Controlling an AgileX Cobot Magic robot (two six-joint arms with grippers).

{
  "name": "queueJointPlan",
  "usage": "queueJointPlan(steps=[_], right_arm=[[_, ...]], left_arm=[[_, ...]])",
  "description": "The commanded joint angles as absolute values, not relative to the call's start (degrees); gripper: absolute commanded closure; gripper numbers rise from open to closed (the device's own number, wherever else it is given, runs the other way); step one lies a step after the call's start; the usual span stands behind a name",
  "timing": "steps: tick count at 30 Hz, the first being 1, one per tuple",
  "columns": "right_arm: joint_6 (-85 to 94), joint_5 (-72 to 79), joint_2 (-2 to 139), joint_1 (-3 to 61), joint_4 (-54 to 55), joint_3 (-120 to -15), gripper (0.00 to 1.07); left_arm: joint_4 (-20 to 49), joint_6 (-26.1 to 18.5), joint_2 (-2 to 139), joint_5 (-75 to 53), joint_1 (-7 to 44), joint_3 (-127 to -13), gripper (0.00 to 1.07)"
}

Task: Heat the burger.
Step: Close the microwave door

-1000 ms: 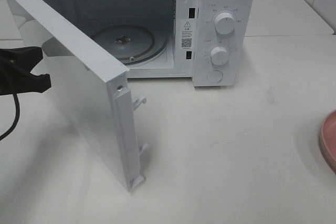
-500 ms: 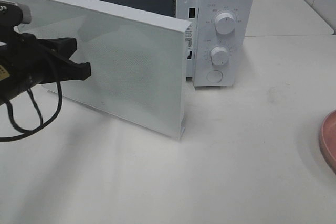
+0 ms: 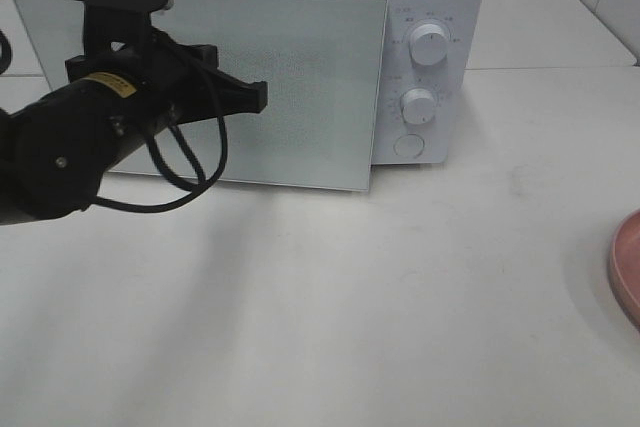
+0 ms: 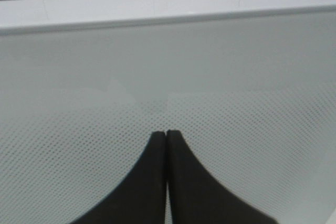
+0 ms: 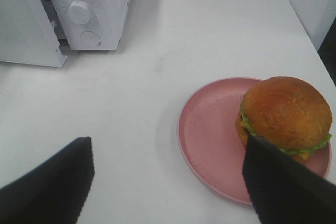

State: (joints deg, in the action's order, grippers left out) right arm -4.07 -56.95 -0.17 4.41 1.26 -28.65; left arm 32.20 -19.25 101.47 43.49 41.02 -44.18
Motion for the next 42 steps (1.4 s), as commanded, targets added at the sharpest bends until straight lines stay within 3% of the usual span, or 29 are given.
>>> queueJointPlan(steps=[1, 5, 15, 20, 34, 37, 42], right_arm=[[-4.0, -56.9, -2.1, 4.1, 1.0, -28.6, 0.31], [-4.0, -56.9, -2.1, 4.1, 1.0, -28.6, 0.31], [-4.1, -56.9, -2.1, 4.1, 1.0, -28.6, 0.31], [-4.3, -56.9, -2.1, 4.1, 1.0, -28.6, 0.31], [-4.3, -56.9, -2.1, 4.1, 1.0, -28.6, 0.31], [-4.3, -56.9, -2.1, 4.1, 1.0, -28.6, 0.31], [-4.3, -56.9, -2.1, 4.1, 1.0, -28.6, 0.31]], left_arm=[[36.0, -21.7, 102.8, 43.1, 42.3, -46.9, 1.07], [40.5, -25.6, 106.1, 42.3, 43.3, -52.5, 1.07], [44.5, -28.5, 110.9, 39.4, 43.3, -61.0, 1.07], [48.7, -33.2, 113.8, 38.2, 43.3, -65.7, 1.07], [49.6, -34.4, 114.8, 38.2, 41.5, -68.3, 1.07], [49.9, -38.8, 114.0, 36.3, 43.1, -68.1, 1.07], [53.7, -42.1, 112.6, 36.0, 45.6, -66.9, 1.07]])
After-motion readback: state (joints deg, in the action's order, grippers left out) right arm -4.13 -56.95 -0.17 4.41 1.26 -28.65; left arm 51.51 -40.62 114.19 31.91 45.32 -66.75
